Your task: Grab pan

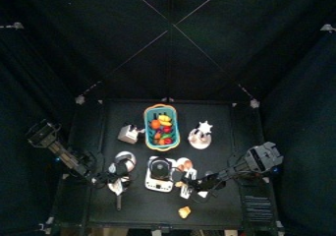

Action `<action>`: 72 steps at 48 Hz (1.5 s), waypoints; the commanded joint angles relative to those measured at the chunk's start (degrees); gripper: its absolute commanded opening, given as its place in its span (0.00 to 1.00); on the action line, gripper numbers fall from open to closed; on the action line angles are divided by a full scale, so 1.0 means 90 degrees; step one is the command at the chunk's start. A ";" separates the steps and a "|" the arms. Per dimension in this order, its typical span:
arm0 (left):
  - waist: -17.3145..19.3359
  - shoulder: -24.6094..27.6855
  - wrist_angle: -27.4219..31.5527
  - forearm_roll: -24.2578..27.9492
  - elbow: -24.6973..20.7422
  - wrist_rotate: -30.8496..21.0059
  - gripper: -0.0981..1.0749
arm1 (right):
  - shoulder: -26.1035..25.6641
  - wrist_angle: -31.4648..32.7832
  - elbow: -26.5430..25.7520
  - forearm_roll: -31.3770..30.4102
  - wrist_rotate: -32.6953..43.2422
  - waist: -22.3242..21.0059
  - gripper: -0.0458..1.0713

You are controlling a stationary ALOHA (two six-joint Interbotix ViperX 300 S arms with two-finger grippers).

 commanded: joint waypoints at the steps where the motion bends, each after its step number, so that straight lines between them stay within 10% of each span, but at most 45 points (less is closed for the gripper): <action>1: -0.0020 0.0146 -0.0234 -0.0117 -0.0205 0.0020 0.77 | -0.0244 0.0000 -0.0049 -0.0010 0.0000 -0.0010 0.72; 17: -0.0586 0.0615 -0.2090 -0.1631 -0.0615 0.0010 0.77 | -0.0244 0.0010 -0.0049 -0.0010 0.0000 -0.0010 0.72; 41: -0.0781 0.1367 -0.3193 -0.2930 -0.0654 0.0010 0.77 | -0.0215 0.0000 -0.0078 -0.0020 0.0010 -0.0010 0.72; 72: -0.0771 0.1357 -0.0459 -0.2090 0.0693 -0.1816 0.73 | -0.0205 0.0000 -0.0078 -0.0039 0.0000 -0.0039 0.72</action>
